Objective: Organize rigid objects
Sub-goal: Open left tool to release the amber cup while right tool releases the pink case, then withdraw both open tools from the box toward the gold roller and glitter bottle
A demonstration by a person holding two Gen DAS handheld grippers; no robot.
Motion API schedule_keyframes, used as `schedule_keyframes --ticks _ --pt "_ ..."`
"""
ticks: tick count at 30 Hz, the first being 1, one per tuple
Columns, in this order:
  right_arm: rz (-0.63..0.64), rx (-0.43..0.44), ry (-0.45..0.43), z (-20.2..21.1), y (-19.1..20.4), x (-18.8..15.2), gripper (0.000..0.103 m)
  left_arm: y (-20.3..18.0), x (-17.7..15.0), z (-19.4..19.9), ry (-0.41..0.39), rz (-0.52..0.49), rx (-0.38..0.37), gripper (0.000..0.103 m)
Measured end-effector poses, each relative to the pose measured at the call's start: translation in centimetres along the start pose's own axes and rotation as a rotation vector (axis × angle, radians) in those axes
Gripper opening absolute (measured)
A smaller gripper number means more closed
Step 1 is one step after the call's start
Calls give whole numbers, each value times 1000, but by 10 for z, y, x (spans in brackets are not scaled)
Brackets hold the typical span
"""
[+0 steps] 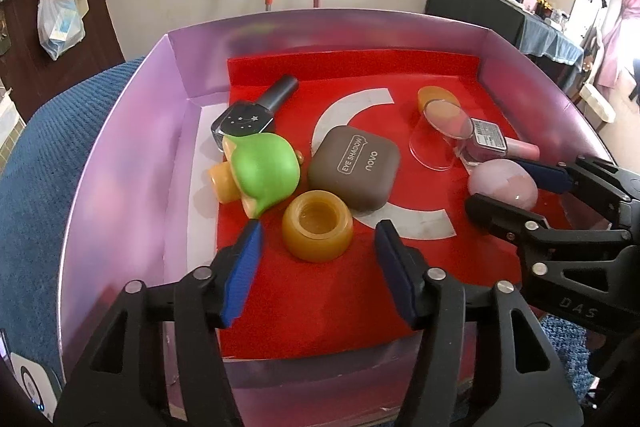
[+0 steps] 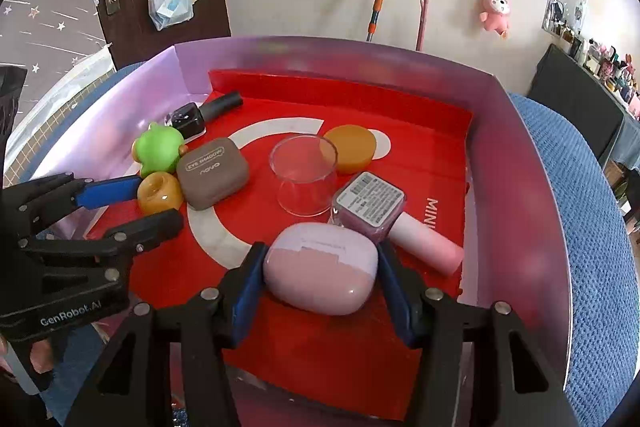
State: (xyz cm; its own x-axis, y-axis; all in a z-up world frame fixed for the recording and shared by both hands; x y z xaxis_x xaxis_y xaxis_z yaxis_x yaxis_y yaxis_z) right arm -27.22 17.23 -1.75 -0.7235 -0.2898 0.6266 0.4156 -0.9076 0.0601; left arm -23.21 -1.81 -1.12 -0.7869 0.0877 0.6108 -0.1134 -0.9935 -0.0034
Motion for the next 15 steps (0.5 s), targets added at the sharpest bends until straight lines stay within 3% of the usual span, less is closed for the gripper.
schedule_keyframes --ticks 4,8,15 --pt "-6 4 -9 6 -1 -3 62 1 -1 4 -8 8 -3 57" --pt "-6 13 -27 15 2 -5 66 4 -3 11 -29 22 -2 67" --pt "-6 33 -57 32 8 -9 74 4 -8 23 -52 34 -7 68"
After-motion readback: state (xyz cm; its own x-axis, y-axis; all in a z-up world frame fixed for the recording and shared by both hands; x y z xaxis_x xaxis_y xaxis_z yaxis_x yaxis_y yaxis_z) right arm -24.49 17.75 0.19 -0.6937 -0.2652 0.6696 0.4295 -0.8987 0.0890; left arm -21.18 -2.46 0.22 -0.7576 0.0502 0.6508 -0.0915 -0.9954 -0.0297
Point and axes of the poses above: each gripper's, at about its wrist camera, not at the fingertips, and z roughly against the way its jaws point, y to its left, x to its top, the point moved 4 cm from there along -z, roughly the way its jaws point, and after that the axes turned 3 degrees about -z, right-handed, at the moved point
